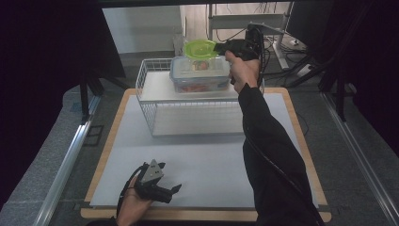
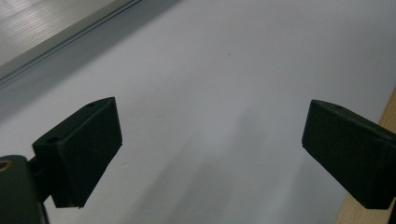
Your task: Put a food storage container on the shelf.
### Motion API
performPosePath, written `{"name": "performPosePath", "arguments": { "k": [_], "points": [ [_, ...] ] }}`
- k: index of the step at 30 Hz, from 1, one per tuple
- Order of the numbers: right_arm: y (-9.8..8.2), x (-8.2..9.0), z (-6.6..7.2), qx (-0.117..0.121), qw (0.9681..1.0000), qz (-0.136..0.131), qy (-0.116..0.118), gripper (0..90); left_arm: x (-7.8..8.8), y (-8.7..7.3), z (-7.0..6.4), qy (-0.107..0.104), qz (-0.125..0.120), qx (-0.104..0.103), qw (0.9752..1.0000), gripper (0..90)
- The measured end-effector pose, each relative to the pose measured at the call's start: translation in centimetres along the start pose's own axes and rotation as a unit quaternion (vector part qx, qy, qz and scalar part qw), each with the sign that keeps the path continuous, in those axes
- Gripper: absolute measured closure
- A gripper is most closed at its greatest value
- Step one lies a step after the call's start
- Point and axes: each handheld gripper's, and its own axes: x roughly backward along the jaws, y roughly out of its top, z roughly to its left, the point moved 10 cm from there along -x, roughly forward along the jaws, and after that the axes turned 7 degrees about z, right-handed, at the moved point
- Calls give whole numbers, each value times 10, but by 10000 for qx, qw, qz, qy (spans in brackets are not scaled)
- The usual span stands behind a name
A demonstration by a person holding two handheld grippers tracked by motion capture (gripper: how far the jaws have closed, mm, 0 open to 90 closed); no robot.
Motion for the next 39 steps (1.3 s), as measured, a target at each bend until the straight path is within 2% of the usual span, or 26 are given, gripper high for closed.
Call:
{"name": "performPosePath", "arguments": {
  "k": [6,8,11,16,23,32,39],
  "points": [
    [0,2,0,137,9999,-13,-19,646,0,0,-1,-6,2,-11,10000,46],
    [0,3,-1,262,9997,6,-25,586,0,0,-1,3,6,-26,10000,46],
    [-3,5,-1,420,9990,99,129,497,0,0,-1,-1,9,-26,10000,46],
    [-12,8,-1,723,9966,289,287,409,-1,0,-2,-4,29,-42,10000,46],
    [-27,18,-6,1209,9914,443,249,357,-2,0,-2,-13,47,-63,10000,46],
    [-48,32,-11,1595,9857,518,191,327,-2,0,-3,-22,52,-85,9999,46],
    [-67,44,-23,1960,9791,543,33,311,-2,0,-4,-16,58,-91,9999,46]
  ]
}}
